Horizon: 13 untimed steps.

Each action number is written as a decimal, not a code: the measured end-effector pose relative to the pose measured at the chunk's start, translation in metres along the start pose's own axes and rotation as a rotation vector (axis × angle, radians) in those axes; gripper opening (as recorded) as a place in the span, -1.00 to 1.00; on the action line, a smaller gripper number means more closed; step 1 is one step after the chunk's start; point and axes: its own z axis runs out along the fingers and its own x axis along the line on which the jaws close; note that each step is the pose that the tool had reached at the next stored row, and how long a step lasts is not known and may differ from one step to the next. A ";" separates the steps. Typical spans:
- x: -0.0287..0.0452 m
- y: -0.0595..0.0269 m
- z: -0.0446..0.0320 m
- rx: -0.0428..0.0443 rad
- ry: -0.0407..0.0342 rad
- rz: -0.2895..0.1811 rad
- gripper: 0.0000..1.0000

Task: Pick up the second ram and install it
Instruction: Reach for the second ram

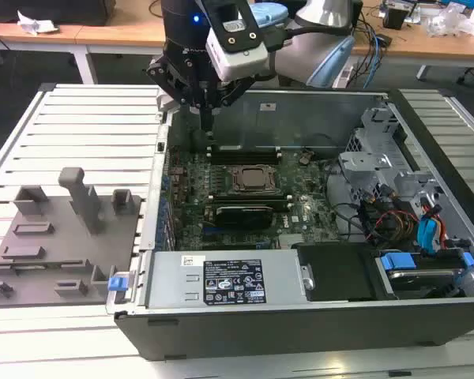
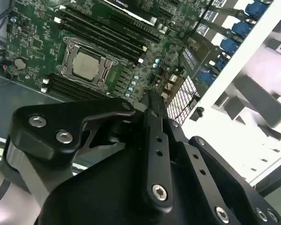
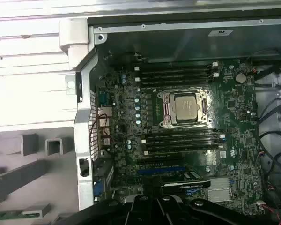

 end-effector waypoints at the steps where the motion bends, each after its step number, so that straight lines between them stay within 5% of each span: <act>1: 0.0069 -0.0005 -0.0003 0.0001 0.0000 0.000 -0.79; 2: 0.0153 -0.0012 -0.0005 0.0001 0.0000 0.000 -0.79; 8: 0.0362 -0.0027 -0.0010 0.0001 -0.0002 0.000 -0.79; 13: 0.0460 -0.0035 -0.0012 0.0001 -0.0002 0.000 -0.79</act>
